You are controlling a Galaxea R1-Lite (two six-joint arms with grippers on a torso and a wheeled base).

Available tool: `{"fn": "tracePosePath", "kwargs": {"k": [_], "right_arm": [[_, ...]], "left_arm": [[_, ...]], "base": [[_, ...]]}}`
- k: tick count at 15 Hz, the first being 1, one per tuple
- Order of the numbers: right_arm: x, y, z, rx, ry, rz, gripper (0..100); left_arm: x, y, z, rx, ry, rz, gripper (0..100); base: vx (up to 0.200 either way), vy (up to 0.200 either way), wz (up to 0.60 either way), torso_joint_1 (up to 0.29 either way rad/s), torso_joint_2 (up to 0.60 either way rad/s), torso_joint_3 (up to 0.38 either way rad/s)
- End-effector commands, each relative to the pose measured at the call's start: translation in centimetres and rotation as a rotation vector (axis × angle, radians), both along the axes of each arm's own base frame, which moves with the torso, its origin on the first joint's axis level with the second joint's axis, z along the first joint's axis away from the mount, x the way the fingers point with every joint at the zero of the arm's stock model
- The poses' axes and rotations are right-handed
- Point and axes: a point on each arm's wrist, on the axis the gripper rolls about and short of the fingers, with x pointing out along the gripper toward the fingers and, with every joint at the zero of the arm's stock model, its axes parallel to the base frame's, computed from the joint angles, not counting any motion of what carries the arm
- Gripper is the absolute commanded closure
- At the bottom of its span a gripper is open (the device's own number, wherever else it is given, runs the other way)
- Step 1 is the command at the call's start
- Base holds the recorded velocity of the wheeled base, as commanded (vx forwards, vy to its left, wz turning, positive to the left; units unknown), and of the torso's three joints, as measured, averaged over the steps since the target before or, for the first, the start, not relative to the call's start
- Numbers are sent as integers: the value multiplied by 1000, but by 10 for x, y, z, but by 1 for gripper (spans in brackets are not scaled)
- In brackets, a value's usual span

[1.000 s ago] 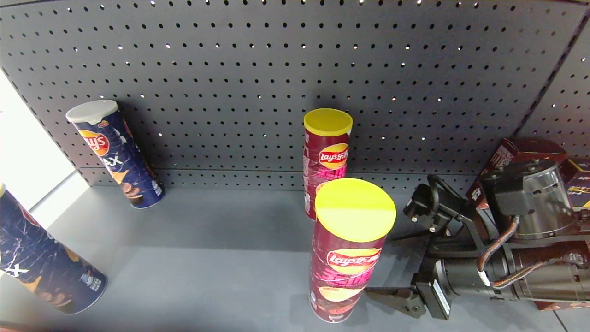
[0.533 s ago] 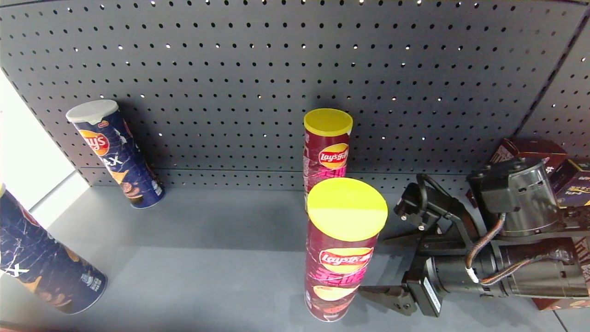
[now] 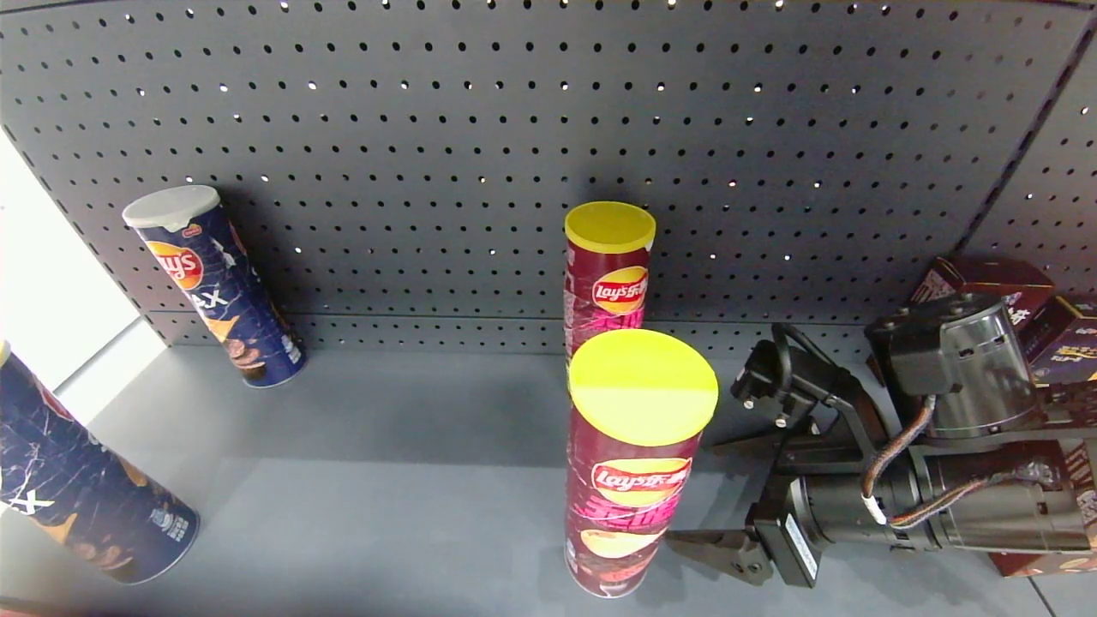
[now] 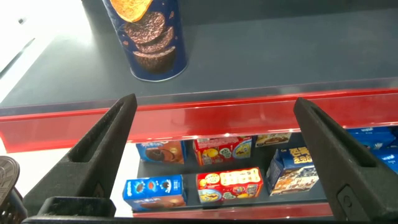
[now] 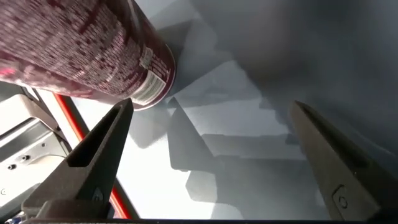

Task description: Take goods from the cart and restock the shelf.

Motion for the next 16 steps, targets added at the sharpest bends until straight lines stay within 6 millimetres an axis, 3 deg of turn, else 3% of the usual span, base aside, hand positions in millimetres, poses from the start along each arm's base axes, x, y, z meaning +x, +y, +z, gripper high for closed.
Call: {"fn": "tracePosePath", "kwargs": {"k": [1,8,12,13,16], "right_arm": [[2,2,0,0,0,2,0],[1,0,3,15,-19,-2,0],[-9,-30,48,138,-182,-85,0],[-19,-46,66,182,-251,-127,0],[-42,-75,90,250,-359,-192,0]], "left_arm": [[0,0,0,0,1,1,0],[0,0,0,-2,2,1,0],[0,0,0,-2,2,1,0],[0,0,0,-2,2,1,0],[0,0,0,-2,3,-1,0]], "base": [[0,0,0,0,0,0],[0,0,0,0,0,0],[0,0,0,0,0,0],[0,0,0,0,0,0],[0,0,0,0,0,0]]}}
